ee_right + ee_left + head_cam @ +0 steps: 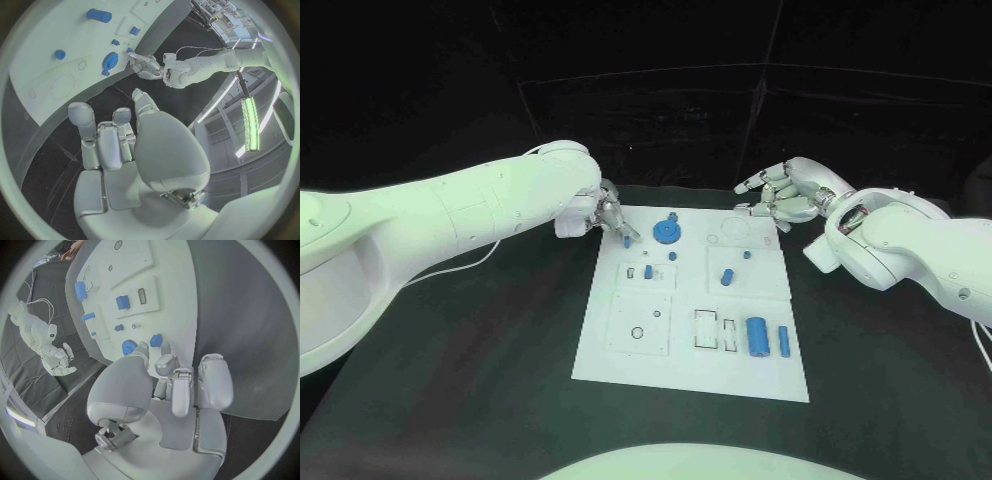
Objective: Assemble the parts on the task board
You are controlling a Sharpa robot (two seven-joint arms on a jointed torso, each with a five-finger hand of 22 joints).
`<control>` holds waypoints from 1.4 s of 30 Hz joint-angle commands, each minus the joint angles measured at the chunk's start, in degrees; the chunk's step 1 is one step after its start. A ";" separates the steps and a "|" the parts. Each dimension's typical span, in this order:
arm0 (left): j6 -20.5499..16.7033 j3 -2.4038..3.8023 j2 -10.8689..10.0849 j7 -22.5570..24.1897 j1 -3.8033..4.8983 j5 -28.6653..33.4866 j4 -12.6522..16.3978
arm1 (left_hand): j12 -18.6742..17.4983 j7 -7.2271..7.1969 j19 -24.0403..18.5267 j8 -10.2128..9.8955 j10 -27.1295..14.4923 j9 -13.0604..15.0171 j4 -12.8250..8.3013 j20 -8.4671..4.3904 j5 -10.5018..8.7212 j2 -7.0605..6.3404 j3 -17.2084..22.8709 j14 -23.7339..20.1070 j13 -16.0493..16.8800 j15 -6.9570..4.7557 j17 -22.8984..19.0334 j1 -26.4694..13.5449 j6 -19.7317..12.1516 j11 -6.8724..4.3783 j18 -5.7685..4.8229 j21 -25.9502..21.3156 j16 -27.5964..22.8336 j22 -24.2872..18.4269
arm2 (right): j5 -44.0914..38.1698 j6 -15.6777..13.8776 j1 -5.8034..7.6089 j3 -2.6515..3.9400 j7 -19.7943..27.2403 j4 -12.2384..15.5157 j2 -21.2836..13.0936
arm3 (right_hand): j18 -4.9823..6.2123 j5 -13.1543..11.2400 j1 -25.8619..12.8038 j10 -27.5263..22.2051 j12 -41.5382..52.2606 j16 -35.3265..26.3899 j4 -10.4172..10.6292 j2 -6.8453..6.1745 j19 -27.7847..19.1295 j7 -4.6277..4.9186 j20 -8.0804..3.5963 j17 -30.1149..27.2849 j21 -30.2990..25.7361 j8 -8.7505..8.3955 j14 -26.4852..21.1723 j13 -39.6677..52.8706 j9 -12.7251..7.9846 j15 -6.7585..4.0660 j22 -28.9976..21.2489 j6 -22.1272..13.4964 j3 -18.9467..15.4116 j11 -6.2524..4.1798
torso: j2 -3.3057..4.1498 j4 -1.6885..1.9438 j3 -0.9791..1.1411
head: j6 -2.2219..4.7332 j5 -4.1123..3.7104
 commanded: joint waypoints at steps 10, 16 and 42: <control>1.16 0.01 -0.14 1.18 0.08 -0.34 0.43 | 0.22 0.20 -0.16 -0.40 -0.26 -0.51 -1.16 0.44 0.05 1.37 0.32 5.95 -0.16 0.40 15.09 2.08 0.59 -0.12 0.25 -0.10 0.18 0.07 | -0.10 0.62 0.12 0.05 0.38 -0.24 0.26 | 0.76 0.25 0.10 -0.20 -0.04 -0.18 0.06 0.35 -0.06 0.05 -0.26 0.00 -0.14 0.37 2.06 -0.02 -0.08 -0.39 0.02 -0.25 -0.03 0.10 | 0.01 0.00 -0.03 | -0.15 -0.02; 0.79 0.02 -0.14 1.29 0.08 -0.34 0.48 | 0.18 0.17 -0.18 -0.55 -0.33 -0.87 -2.25 0.45 0.07 2.83 1.37 5.95 -0.29 0.39 15.09 4.18 0.63 -0.18 0.26 -0.14 0.18 0.09 | -0.10 0.74 0.12 0.05 0.33 -0.33 0.33 | 0.76 0.25 0.10 -0.20 -0.04 -0.18 0.06 0.35 -0.06 0.05 -0.26 0.00 -0.14 0.37 2.06 -0.02 -0.08 -0.39 0.02 -0.25 -0.03 0.10 | 0.01 0.01 0.00 | -0.28 0.04; -3.01 0.04 -3.34 2.28 0.18 3.00 3.97 | -1.28 0.96 -0.20 1.15 -0.48 -2.76 -17.52 1.03 2.70 -3.05 42.26 5.95 -2.83 0.88 15.09 1.82 -1.25 0.41 0.30 -0.43 0.18 0.66 | -0.10 0.96 0.12 0.04 0.26 -0.30 0.30 | 0.76 0.44 -0.04 -0.05 0.18 -0.21 0.16 0.34 -0.03 0.05 -0.25 0.01 -0.17 0.45 2.06 0.16 -0.08 -0.38 0.03 -0.25 -0.06 0.11 | -0.06 0.08 0.07 | -0.54 0.29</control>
